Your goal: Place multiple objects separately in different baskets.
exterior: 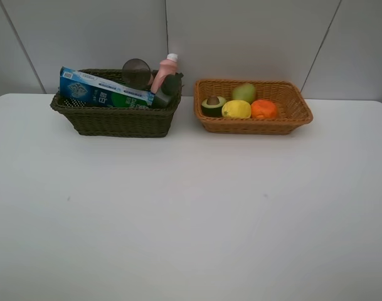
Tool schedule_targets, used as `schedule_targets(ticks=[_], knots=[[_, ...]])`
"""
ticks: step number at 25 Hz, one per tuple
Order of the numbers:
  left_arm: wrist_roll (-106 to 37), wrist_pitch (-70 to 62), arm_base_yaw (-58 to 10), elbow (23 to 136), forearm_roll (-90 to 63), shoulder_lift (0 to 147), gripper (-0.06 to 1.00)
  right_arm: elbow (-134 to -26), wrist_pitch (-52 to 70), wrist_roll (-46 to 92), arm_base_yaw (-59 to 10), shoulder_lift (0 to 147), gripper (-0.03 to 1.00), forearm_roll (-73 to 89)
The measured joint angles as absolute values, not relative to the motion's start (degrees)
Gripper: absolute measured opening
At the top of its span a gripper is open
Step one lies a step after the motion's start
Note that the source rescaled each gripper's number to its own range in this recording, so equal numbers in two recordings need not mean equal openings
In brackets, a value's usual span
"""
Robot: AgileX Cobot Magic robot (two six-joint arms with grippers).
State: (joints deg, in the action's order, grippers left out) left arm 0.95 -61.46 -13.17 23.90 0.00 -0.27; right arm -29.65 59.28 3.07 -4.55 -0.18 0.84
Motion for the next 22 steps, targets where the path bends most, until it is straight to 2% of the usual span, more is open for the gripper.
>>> schedule_targets(ticks=[22], knots=[[0.9,-61.5,-13.2,23.9,0.0,-0.3,1.0,-29.7,59.3,3.1,-4.5,-0.2,1.0,0.8]])
